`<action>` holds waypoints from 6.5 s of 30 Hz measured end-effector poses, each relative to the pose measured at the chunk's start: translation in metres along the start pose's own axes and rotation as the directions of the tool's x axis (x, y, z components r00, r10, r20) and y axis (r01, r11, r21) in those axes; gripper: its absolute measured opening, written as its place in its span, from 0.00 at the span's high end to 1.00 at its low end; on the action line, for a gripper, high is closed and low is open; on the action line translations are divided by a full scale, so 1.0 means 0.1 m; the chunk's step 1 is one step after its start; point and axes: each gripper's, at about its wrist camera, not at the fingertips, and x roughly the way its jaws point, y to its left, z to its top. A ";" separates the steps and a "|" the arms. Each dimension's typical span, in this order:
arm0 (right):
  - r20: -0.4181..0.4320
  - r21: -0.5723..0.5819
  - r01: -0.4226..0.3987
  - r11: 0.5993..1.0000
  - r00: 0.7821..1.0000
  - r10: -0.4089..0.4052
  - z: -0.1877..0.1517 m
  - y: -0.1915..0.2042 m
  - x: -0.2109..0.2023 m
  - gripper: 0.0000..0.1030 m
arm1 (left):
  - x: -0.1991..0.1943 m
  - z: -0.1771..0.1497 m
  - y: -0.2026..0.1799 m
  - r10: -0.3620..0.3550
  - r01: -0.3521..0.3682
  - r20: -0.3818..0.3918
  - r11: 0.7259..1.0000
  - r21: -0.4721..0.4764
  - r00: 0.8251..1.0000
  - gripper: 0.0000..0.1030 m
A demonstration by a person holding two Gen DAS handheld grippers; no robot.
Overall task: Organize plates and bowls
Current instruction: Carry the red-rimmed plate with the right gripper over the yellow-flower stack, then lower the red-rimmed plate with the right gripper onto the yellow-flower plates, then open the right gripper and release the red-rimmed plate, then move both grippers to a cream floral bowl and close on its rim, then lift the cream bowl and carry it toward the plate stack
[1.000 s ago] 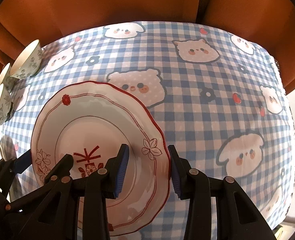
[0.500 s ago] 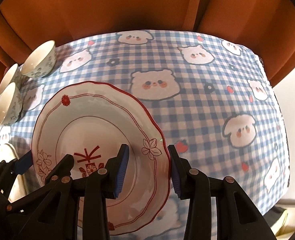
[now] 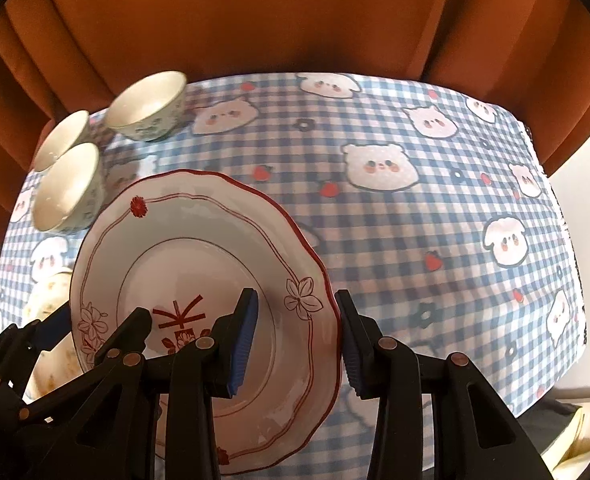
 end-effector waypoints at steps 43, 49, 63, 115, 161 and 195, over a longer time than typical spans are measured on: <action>-0.094 -0.097 -0.106 0.990 0.991 0.097 -0.56 1.29 0.20 0.60 | 0.12 -0.75 1.25 0.048 -0.059 -0.086 0.990 -0.131 0.995 0.41; -0.058 -0.141 -0.090 0.986 0.995 0.082 -0.59 1.27 0.10 0.75 | 0.12 -0.77 1.24 0.053 -0.067 -0.089 0.986 -0.154 0.995 0.41; -0.077 -0.137 -0.156 0.978 0.986 0.147 -0.55 1.39 0.11 0.75 | -0.04 -0.74 1.45 0.110 -0.123 -0.075 0.973 -0.195 0.991 0.42; -0.009 -0.190 -0.114 0.975 0.993 0.115 -0.55 1.69 0.09 0.39 | -0.11 -0.60 1.44 0.077 -0.075 0.011 0.991 -0.111 0.997 0.07; -0.015 -0.169 -0.212 0.963 0.977 0.213 1.20 1.98 1.24 0.81 | 1.09 1.06 1.60 0.162 -0.163 -0.019 0.975 -0.151 0.987 0.71; 0.110 -0.006 -0.090 0.996 0.990 0.090 0.76 1.12 0.08 0.85 | 0.15 0.76 0.83 0.031 -0.032 0.110 0.999 0.008 0.993 0.72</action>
